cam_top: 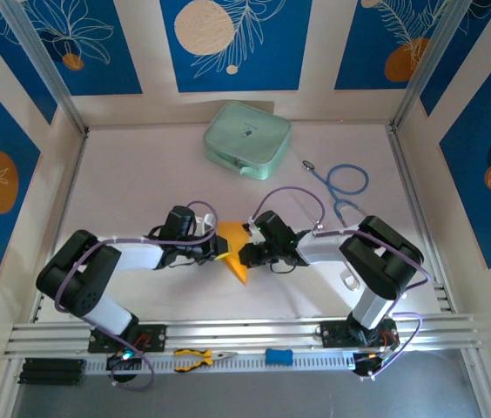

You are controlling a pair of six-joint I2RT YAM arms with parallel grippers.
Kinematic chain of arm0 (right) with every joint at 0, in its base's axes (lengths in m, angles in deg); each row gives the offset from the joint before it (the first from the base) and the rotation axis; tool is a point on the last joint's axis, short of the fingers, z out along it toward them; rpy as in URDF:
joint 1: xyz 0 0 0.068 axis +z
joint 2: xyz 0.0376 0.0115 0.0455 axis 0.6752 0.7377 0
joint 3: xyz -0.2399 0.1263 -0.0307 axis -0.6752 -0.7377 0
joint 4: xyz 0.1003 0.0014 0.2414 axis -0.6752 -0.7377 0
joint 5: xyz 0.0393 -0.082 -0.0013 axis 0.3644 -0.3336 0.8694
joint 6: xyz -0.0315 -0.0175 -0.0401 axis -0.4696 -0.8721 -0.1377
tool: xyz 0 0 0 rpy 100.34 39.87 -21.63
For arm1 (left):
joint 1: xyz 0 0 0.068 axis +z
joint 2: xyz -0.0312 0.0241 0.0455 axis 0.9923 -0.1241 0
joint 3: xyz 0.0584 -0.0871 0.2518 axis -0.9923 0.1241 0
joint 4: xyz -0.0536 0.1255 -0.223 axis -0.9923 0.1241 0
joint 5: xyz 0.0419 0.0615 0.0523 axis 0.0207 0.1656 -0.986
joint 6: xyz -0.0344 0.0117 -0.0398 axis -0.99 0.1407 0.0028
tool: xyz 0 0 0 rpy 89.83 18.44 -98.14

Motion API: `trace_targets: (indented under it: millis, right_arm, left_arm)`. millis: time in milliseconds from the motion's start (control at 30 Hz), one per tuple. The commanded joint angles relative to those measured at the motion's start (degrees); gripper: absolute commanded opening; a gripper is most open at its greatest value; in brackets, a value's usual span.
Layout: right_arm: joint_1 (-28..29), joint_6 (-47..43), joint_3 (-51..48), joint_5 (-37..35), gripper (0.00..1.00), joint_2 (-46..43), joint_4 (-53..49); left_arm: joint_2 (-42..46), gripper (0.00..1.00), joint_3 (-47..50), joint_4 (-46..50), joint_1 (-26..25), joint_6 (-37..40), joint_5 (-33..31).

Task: Fold a paper plane with a square sheet of paper (pick it up from the middle)
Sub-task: Third fold the triangle at the center of the table.

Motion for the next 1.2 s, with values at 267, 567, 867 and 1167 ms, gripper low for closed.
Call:
trace_targets:
  millis: [267, 567, 867, 1167]
  right_arm:
    - [0.74, 0.29, 0.08, -1.45, 0.00, 1.52, -4.13]
    - [0.78, 0.30, -0.09, -1.54, 0.00, 1.55, -4.13]
    - [0.78, -0.05, 0.20, -1.98, 0.00, 1.59, -4.84]
    - [0.78, 0.03, 0.06, -1.97, 0.00, 1.48, -4.66]
  left_arm:
    - [-3.23, 0.00, -1.39, 3.35, -2.36, 3.69, -2.35]
    - [-4.70, 0.00, -2.22, 5.63, -2.40, 6.29, -4.03]
    - [-0.48, 0.00, -3.13, 5.44, -2.39, 6.22, -3.01]
    - [-6.30, 0.00, -2.99, 5.86, -2.28, 6.28, -4.23]
